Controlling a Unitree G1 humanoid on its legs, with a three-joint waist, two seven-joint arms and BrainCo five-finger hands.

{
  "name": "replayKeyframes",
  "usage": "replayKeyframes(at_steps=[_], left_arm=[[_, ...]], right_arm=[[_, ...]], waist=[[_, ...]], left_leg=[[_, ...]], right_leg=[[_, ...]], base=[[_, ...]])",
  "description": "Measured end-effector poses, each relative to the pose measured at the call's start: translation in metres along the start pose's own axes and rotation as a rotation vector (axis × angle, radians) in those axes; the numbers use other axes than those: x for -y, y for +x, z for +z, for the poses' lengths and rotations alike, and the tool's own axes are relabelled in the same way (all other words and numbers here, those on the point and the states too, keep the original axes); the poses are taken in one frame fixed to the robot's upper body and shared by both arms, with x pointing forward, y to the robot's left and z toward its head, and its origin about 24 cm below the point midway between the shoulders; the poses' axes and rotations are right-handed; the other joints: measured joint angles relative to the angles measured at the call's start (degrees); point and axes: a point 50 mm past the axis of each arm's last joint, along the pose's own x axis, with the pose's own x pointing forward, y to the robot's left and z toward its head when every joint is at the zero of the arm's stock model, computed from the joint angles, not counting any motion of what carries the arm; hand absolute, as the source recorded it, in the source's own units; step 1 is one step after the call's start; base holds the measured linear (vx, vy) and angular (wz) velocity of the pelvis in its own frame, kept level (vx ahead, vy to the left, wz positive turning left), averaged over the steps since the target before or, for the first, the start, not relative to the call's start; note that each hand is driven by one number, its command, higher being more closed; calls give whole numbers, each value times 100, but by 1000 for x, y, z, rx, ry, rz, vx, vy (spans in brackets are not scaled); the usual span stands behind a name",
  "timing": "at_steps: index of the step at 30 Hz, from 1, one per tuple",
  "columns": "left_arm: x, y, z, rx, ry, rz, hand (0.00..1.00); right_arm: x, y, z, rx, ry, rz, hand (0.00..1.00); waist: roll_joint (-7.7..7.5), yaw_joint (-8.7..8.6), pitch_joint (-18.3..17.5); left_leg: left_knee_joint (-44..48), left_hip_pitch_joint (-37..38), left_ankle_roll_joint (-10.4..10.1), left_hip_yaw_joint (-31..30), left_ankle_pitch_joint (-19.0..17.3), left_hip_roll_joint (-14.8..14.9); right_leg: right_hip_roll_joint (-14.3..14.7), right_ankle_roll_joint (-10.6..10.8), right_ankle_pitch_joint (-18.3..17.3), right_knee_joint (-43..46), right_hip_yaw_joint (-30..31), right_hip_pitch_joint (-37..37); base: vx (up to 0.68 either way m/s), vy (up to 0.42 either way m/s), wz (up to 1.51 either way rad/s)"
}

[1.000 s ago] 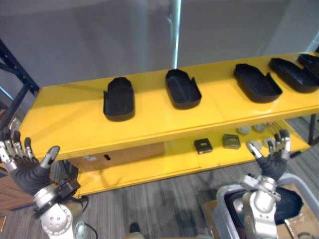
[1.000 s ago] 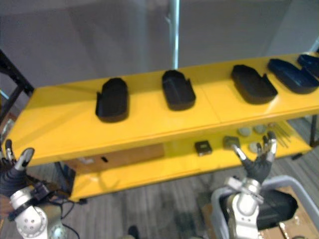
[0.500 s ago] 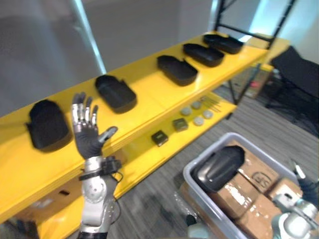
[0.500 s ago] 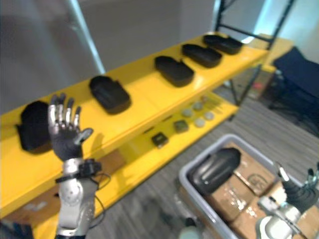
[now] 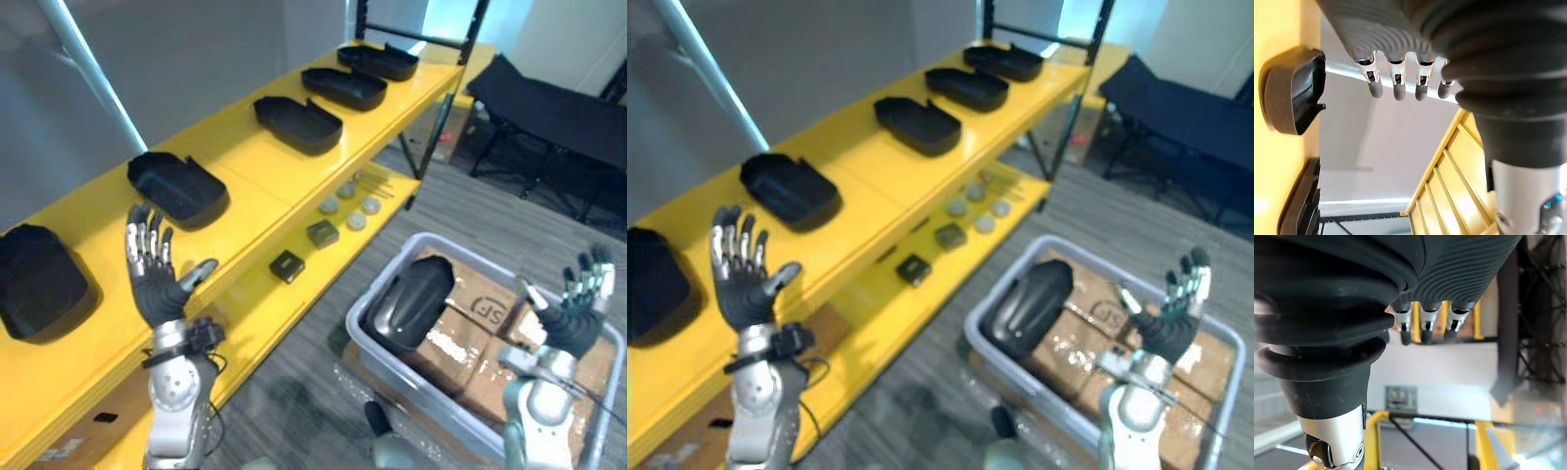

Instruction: Walk over and take plastic housings, then place them on the shelf

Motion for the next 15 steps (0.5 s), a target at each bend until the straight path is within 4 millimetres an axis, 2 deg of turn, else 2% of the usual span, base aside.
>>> replayKeyframes(at_steps=[4,7,9,10,12,13,14,15], left_arm=[[-9,3,9,63,10,27,0],[0,14,18,127,-13,-18,0],[6,18,25,164,-20,-60,0],[9,19,27,167,-6,-104,0],[5,17,29,170,16,-92,0],[-2,13,31,170,38,-58,0],[-7,13,35,181,52,-33,0],[-11,13,37,193,63,-18,0]], right_arm=[[-4,5,3,17,-9,41,0],[1,9,-1,-10,-55,30,0],[4,0,-7,-55,-51,-10,0],[13,-20,-8,-101,-43,-47,0],[16,-30,-1,-92,-34,-34,0],[17,-35,5,-82,-35,5,0],[16,-34,11,-52,-21,29,0],[13,-32,16,-28,-4,46,0]], waist=[[45,66,129],[81,81,413],[46,124,551],[29,124,682],[-5,151,839],[56,164,867],[43,124,866],[24,135,855]], left_leg=[[364,-209,39,-180,-183,13],[1003,-458,110,-517,-433,-15],[1373,-467,172,-546,-636,16],[1784,-425,298,-375,-868,82],[1959,-266,438,-116,-1001,143],[1958,-193,618,211,-1044,225],[1911,-176,734,456,-967,291],[1809,-159,779,622,-859,301]], right_leg=[[17,-2,-36,64,-40,-20],[100,52,-185,607,-119,-141],[206,51,-183,964,-87,-237],[280,60,-173,1312,-147,-302],[225,29,-24,1408,-512,-287],[133,-245,382,1138,-859,-277],[79,-433,251,1511,-1354,-426],[-13,-530,-16,2001,-1635,-528]], base=[[-53,69,8],[-100,82,14],[-225,153,-37],[-277,161,-65],[-274,104,-87],[-344,97,-116],[-392,112,-115],[-226,84,-82]])
